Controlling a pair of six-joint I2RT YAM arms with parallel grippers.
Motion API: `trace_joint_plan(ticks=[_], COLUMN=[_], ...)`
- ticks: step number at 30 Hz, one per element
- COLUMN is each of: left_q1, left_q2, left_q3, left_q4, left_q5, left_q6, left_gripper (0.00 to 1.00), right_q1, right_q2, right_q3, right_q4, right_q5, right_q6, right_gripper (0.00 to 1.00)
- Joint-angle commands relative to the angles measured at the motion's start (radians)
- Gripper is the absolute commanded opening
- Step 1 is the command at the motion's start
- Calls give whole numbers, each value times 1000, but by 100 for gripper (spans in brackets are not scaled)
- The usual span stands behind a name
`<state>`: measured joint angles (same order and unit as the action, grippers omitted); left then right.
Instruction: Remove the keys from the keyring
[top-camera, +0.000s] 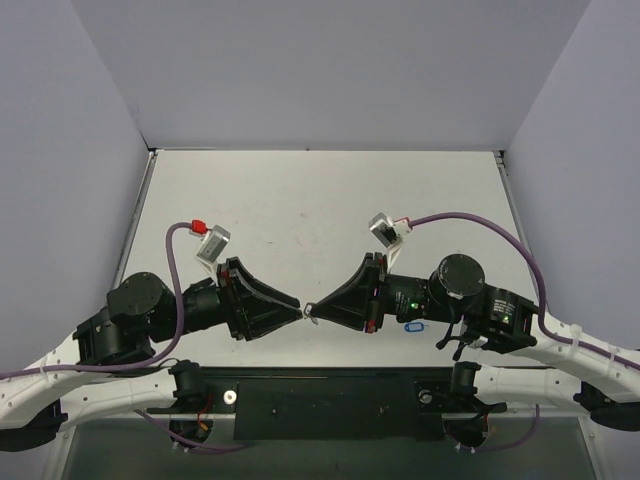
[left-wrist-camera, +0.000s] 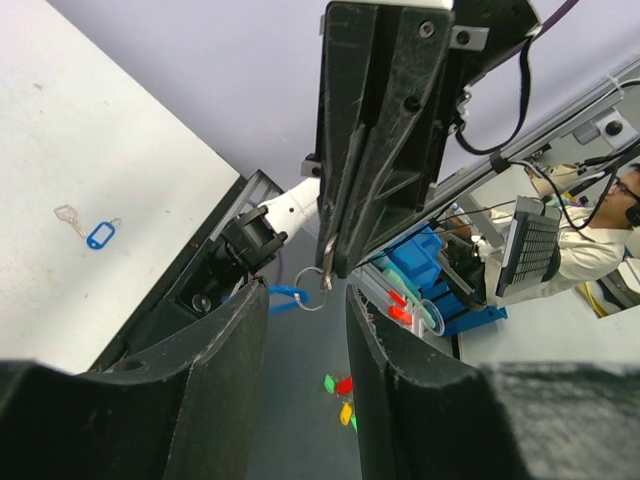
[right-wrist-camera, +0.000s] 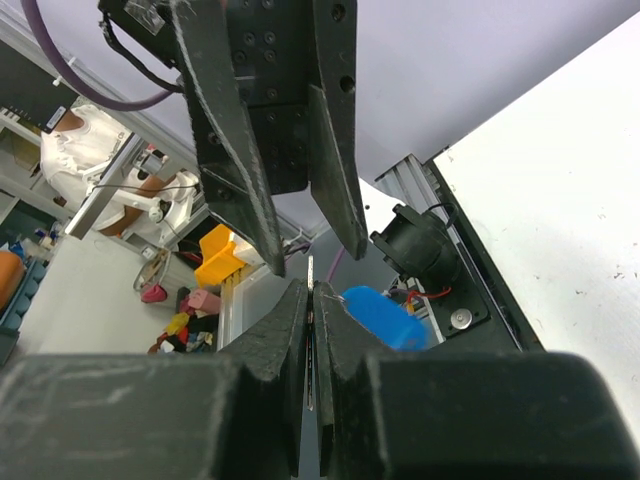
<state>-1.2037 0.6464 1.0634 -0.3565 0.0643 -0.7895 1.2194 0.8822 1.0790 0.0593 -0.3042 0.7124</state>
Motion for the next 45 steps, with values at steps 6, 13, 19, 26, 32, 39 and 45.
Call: trace_joint_plan(ticks=[6, 13, 19, 26, 32, 39, 45], left_q1=[-5, -5, -5, -5, -5, -5, -5], left_q2=[-36, -42, -45, -60, -105, -143, -106], left_q3=[-45, -22, 10, -5, -94, -149, -161], left_q4=[73, 35, -18, -7, 132, 220, 280], left_q5=[46, 49, 57, 37, 34, 152, 196], left_q6=[18, 78, 219, 354, 501, 653, 645], left_gripper=[40, 39, 47, 54, 58, 59, 57], right_q1=[9, 9, 9, 9, 9, 9, 9], right_q2=[1, -2, -6, -22, -12, -6, -3], right_q3=[39, 30, 15, 16, 24, 32, 36], right_q4=[45, 63, 94, 83, 80, 71, 74], right_q5=[-6, -12, -49, -44, -42, -39, -33], right_q6=[-2, 4, 24, 22, 24, 19, 18], right_gripper=[0, 0, 0, 0, 0, 0, 0])
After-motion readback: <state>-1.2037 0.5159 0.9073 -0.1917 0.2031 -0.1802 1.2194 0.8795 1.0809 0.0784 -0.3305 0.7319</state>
